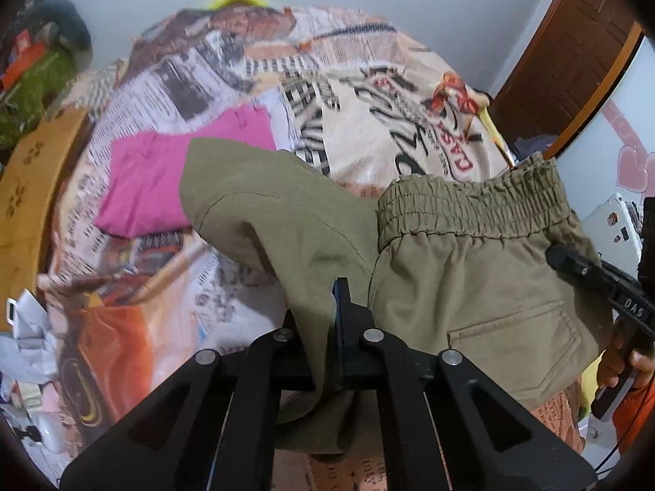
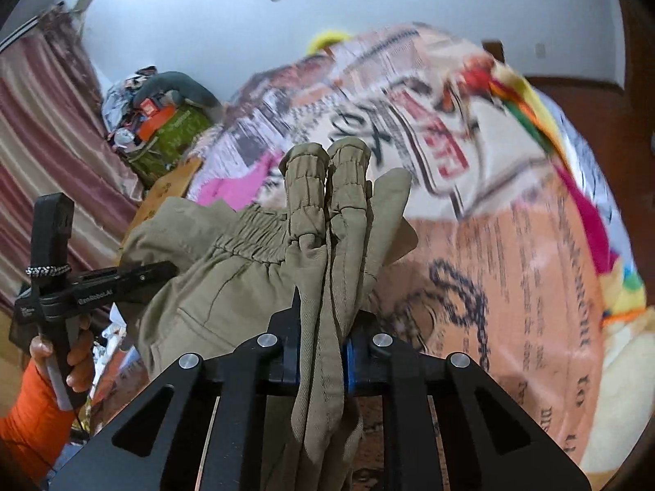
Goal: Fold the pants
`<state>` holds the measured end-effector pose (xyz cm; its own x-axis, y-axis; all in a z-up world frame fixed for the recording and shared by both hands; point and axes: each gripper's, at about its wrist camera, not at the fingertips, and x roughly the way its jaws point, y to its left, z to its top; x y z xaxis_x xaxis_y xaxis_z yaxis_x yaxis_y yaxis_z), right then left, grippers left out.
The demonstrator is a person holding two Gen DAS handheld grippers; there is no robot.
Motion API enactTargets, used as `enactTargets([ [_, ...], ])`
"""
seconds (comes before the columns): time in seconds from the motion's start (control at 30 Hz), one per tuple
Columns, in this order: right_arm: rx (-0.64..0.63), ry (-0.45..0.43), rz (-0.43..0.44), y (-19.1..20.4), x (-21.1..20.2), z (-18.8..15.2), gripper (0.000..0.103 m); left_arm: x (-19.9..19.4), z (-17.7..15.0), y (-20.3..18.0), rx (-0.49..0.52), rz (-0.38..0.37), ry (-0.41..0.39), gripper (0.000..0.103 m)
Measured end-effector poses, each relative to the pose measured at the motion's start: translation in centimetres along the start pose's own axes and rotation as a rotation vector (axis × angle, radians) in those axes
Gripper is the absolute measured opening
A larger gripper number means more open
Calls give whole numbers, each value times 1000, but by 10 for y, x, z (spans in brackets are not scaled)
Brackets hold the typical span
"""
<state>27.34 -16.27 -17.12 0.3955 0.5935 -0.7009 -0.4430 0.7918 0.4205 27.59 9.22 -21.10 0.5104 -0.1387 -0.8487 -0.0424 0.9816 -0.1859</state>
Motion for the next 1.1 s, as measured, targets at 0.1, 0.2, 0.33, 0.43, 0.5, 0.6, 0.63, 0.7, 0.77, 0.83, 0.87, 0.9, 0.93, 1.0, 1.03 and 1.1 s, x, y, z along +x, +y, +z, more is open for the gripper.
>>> enactTargets([
  [0.1,-28,-34,8,13,-5,17,12,-18,9,7,-5,5,-45,4],
  [0.2,-62,-60,14,29,-2,32,12,-37,21,17,-5,22,-94,4],
  [0.33,-115,-97,25,52,5,56,12,-57,37,34,-12,47,-147,4],
  [0.43,-142,-115,39,66,16,73,12,-68,50,53,-28,65,-184,4],
  [0.5,-161,-121,47,77,26,83,12,-72,58,68,-44,78,-206,4],
  [0.6,-181,-118,57,92,44,100,12,-73,68,92,-70,95,-224,4],
  [0.63,-185,-115,63,97,52,105,12,-72,71,99,-75,100,-226,4],
  [0.7,-200,-116,73,105,65,115,12,-71,78,118,-93,109,-238,4],
  [0.77,-211,-117,82,110,76,121,12,-69,83,133,-108,113,-250,4],
  [0.83,-222,-111,92,115,91,128,12,-65,87,147,-120,119,-255,4],
  [0.87,-229,-109,94,117,97,131,12,-62,90,155,-126,124,-256,4],
  [0.9,-235,-106,94,119,108,135,12,-57,93,164,-134,127,-254,4],
  [0.93,-240,-103,95,121,114,137,12,-52,96,170,-140,128,-252,4],
  [1.0,-246,-97,91,125,130,142,12,-39,102,187,-159,132,-245,4],
  [1.03,-248,-92,90,126,139,145,12,-34,104,193,-168,130,-243,4],
  [1.1,-247,-83,83,126,156,147,12,-17,108,208,-192,126,-233,4],
])
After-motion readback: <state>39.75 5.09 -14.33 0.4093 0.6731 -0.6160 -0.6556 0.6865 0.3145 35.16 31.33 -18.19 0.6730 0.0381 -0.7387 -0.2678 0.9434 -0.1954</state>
